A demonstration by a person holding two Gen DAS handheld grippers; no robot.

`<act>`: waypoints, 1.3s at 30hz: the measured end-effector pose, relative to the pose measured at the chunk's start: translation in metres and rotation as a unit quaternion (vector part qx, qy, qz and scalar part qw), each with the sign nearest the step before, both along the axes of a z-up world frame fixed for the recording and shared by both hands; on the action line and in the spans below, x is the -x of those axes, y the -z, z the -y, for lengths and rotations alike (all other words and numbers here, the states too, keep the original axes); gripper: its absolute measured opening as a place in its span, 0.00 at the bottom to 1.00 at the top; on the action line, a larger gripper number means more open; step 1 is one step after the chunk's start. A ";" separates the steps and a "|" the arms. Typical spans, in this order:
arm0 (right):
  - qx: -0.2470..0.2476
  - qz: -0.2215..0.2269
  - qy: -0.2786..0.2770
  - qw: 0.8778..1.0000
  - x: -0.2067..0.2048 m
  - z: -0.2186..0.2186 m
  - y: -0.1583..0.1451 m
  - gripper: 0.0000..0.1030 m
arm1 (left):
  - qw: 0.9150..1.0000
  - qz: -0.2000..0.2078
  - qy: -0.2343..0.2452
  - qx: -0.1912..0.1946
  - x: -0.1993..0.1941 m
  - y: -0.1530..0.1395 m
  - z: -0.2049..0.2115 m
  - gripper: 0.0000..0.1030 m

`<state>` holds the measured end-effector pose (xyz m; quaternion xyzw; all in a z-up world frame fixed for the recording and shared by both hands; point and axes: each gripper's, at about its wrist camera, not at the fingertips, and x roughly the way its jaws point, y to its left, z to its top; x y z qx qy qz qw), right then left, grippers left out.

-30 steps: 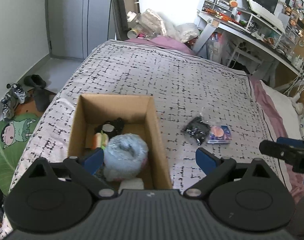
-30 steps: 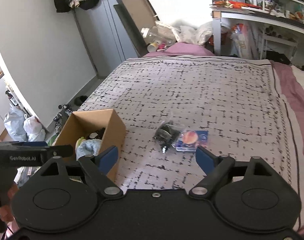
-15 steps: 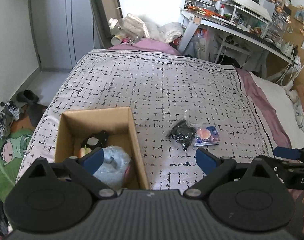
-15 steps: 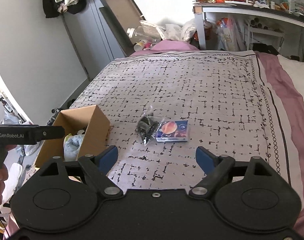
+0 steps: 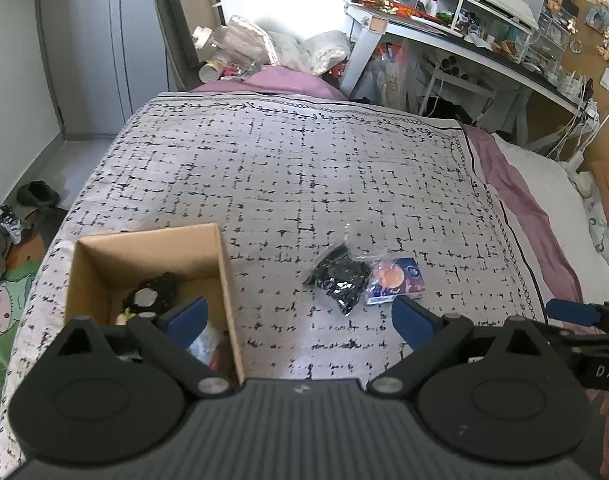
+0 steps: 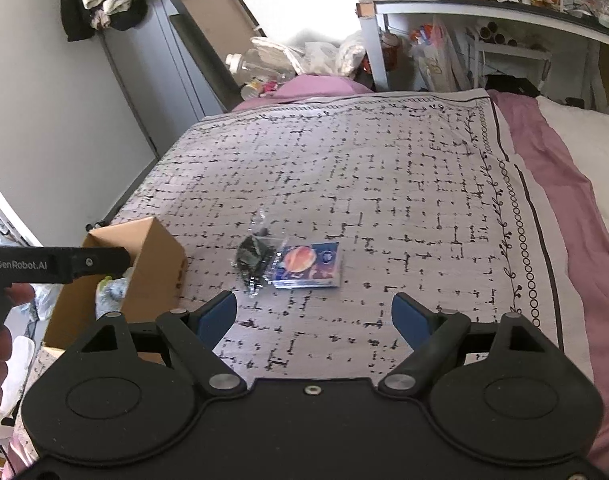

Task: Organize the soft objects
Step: 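Withdraw both grippers and move them toward the black bag and tissue pack, then grasp the black bag with the left gripper while the right gripper grasps the tissue pack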

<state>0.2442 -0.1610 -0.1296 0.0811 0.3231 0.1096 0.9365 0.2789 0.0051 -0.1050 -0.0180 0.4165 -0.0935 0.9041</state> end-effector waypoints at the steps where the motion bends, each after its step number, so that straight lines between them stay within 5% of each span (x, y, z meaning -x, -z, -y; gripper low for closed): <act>1: 0.001 -0.002 0.002 1.000 -0.003 0.002 0.002 0.82 | 1.000 -0.001 0.001 0.001 -0.003 0.001 0.001 0.95; 9: 0.017 -0.015 0.009 1.000 -0.028 0.012 0.018 0.91 | 1.000 -0.018 0.007 0.009 -0.031 0.017 0.015 0.95; 26: 0.087 -0.038 -0.063 0.993 -0.101 -0.016 0.058 0.91 | 0.998 -0.046 -0.001 0.031 -0.094 0.056 0.031 0.93; 39: 0.126 -0.037 -0.092 0.987 -0.125 -0.030 0.086 0.91 | 0.993 -0.108 0.054 0.022 -0.129 0.103 0.063 0.92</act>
